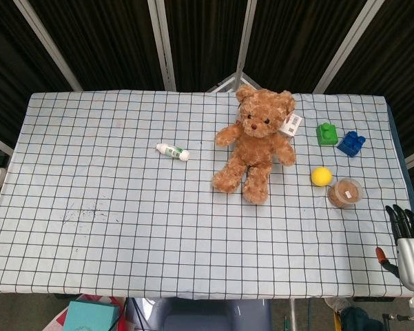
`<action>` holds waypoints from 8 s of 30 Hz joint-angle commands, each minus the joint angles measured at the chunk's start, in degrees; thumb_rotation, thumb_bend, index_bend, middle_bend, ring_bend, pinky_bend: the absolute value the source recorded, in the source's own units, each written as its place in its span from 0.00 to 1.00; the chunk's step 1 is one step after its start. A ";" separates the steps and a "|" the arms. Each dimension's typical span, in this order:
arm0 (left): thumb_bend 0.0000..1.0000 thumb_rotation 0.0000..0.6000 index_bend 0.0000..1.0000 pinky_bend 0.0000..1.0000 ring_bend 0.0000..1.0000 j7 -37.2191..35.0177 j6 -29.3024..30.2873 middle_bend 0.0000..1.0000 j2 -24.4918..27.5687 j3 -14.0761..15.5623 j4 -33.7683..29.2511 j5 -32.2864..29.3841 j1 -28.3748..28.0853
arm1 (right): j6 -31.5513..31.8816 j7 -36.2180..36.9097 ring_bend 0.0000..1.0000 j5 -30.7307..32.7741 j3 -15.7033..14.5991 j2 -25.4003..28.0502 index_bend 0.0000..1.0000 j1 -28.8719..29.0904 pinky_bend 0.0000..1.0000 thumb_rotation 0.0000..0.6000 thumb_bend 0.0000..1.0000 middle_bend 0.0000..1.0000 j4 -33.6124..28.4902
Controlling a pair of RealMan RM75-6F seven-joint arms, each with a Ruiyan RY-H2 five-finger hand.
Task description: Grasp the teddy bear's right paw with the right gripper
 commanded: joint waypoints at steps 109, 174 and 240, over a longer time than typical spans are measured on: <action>0.17 1.00 0.22 0.14 0.01 0.32 -4.49 0.06 -0.44 -1.98 2.01 -6.40 -1.92 | -27.85 -3.08 0.52 66.27 29.37 -33.96 0.71 48.13 0.06 1.00 0.41 0.64 28.48; 0.17 1.00 0.22 0.14 0.01 1.07 -4.19 0.06 -0.59 -1.99 1.73 -6.43 -1.89 | -31.07 -3.87 0.52 62.35 29.93 -35.47 0.73 46.75 0.06 1.00 0.43 0.64 29.09; 0.17 1.00 0.22 0.14 0.01 -0.64 -3.28 0.06 0.11 -1.34 1.19 -4.20 -1.12 | -8.71 -13.80 0.04 48.02 9.06 -2.16 0.00 23.67 0.00 1.00 0.20 0.05 -15.87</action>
